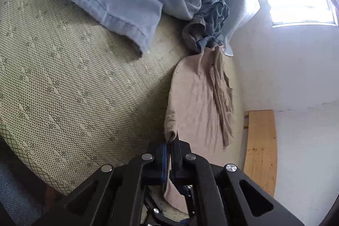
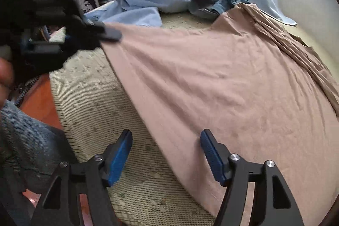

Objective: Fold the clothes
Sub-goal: 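Lift the shirt hem with both grippers and fold it toward the collar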

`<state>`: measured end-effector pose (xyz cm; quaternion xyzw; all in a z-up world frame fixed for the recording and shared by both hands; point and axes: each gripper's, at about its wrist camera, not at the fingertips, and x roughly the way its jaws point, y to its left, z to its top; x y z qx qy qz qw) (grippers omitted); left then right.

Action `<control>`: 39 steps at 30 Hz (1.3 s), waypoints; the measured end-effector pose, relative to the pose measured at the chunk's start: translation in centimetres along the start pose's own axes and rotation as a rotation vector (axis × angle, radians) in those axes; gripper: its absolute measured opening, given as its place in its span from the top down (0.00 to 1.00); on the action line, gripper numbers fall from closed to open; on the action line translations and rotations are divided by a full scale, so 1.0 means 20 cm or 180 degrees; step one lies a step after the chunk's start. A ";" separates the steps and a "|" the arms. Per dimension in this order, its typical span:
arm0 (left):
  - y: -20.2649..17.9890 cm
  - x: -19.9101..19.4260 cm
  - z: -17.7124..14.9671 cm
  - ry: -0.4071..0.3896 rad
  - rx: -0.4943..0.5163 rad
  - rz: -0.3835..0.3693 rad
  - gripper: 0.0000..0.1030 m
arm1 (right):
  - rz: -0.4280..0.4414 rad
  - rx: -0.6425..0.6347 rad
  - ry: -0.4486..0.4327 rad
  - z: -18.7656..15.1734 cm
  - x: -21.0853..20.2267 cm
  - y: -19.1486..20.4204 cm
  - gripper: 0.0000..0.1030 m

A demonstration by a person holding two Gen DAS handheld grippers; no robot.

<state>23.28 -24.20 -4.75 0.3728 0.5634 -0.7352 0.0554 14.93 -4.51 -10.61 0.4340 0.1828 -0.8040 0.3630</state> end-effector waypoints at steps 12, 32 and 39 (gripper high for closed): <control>-0.05 -0.09 0.01 -0.0130 -0.0014 -0.0181 0.99 | -0.0349 0.0178 -0.0012 -0.14 -0.07 -0.18 0.31; -0.19 -0.11 0.02 -0.0317 -0.0160 -0.0327 0.99 | -0.1222 0.0872 -0.0072 -0.66 -0.49 -0.88 0.31; -0.25 -0.07 0.02 -0.0396 -0.0154 -0.0335 0.99 | -0.1499 0.1049 0.0040 -0.92 -0.62 -1.07 0.32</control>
